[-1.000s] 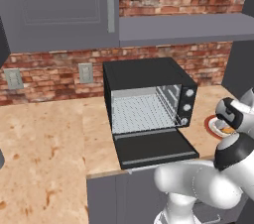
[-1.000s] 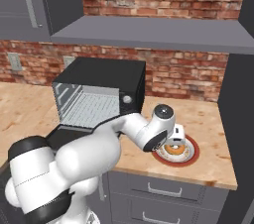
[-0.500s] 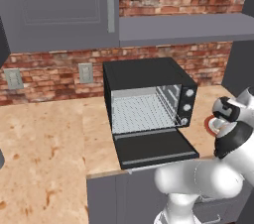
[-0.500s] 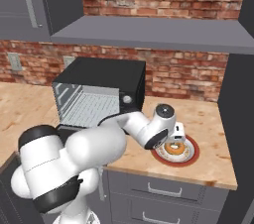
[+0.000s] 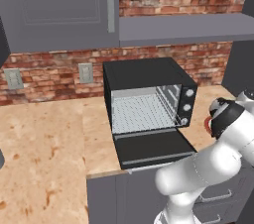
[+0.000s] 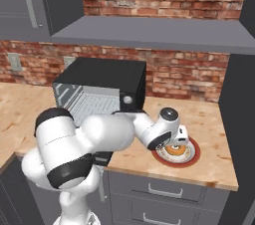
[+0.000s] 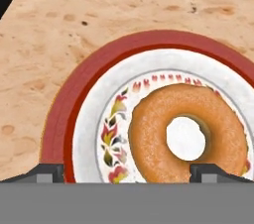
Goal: Pick up the bagel from the plate, place it on the toaster oven rack, close the door, and set the timer.
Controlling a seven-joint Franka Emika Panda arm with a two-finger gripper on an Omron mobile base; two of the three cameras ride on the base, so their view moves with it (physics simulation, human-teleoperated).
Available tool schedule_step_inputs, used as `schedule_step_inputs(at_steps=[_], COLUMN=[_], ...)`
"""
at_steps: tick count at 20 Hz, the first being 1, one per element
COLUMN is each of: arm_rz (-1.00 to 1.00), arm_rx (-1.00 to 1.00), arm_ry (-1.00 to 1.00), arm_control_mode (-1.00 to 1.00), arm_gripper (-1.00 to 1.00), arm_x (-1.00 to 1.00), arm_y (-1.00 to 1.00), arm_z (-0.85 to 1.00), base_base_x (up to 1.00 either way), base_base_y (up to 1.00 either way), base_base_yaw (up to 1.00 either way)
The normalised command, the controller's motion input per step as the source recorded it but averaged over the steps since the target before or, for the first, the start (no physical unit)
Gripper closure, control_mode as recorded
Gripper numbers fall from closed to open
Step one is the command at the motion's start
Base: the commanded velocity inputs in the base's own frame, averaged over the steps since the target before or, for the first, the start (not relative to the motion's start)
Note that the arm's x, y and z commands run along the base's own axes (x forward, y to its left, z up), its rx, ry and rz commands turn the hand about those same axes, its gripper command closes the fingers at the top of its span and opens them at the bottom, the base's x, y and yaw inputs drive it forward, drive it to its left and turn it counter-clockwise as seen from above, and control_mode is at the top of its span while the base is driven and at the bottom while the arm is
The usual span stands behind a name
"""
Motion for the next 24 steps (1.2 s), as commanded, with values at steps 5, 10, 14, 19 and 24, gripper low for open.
schedule_step_inputs(at_steps=[5, 10, 14, 19, 24], arm_rz=[0.05, 0.04, 0.01, 0.01, 0.02], arm_rx=[0.0, 0.0, 0.0, 0.0, -0.01], arm_ry=[0.02, 0.04, 0.08, 0.06, 0.04], arm_control_mode=[-1.0, -1.0, -1.0, -1.0, -1.0], arm_gripper=[-1.0, -1.0, -1.0, -1.0, -1.0], arm_x=[0.19, 0.12, 0.02, 0.0, 0.0], arm_y=[-0.04, -0.06, -0.06, -0.03, 0.0], arm_z=[-0.08, -0.1, -0.26, -0.26, -0.22], base_base_x=[0.0, 0.0, 0.0, 0.0, 0.0], base_base_y=[0.0, 0.0, 0.0, 0.0, 0.0], base_base_yaw=[0.0, 0.0, 0.0, 0.0, 0.0])
